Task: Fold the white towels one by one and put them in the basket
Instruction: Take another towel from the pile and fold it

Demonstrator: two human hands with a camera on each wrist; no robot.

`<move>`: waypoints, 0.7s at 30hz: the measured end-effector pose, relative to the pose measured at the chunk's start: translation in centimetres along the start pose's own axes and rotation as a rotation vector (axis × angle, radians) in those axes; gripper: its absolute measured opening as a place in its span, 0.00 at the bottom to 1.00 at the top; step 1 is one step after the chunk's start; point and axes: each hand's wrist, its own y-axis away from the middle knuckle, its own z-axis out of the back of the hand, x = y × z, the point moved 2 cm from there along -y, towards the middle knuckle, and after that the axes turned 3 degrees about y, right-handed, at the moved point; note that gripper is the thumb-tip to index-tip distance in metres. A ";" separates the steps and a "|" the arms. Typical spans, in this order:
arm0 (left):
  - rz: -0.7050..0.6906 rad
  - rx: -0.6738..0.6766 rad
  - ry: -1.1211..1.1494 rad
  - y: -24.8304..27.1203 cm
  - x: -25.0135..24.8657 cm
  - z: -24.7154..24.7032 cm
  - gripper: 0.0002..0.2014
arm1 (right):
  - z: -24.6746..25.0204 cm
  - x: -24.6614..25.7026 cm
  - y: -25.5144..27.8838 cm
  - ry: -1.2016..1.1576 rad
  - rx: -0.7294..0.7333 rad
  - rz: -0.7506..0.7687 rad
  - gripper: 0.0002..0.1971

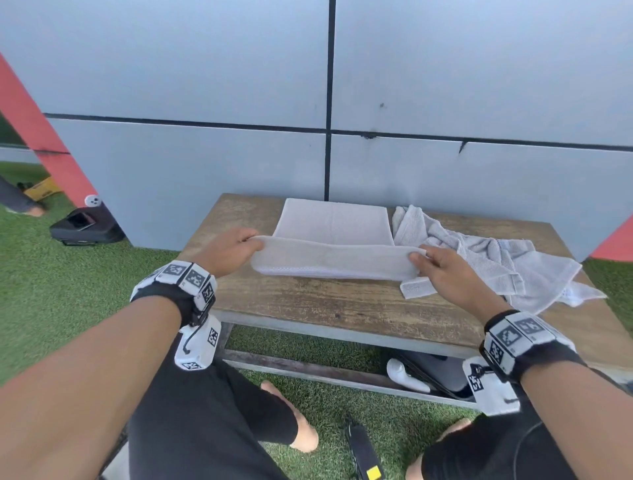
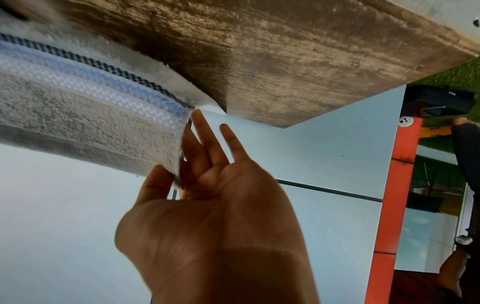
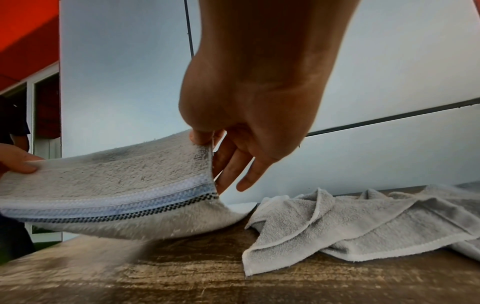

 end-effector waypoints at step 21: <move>0.497 0.503 0.251 2.0 1.1 -2.4 0.19 | -0.4 -1.8 -0.3 0.029 0.563 -0.414 0.13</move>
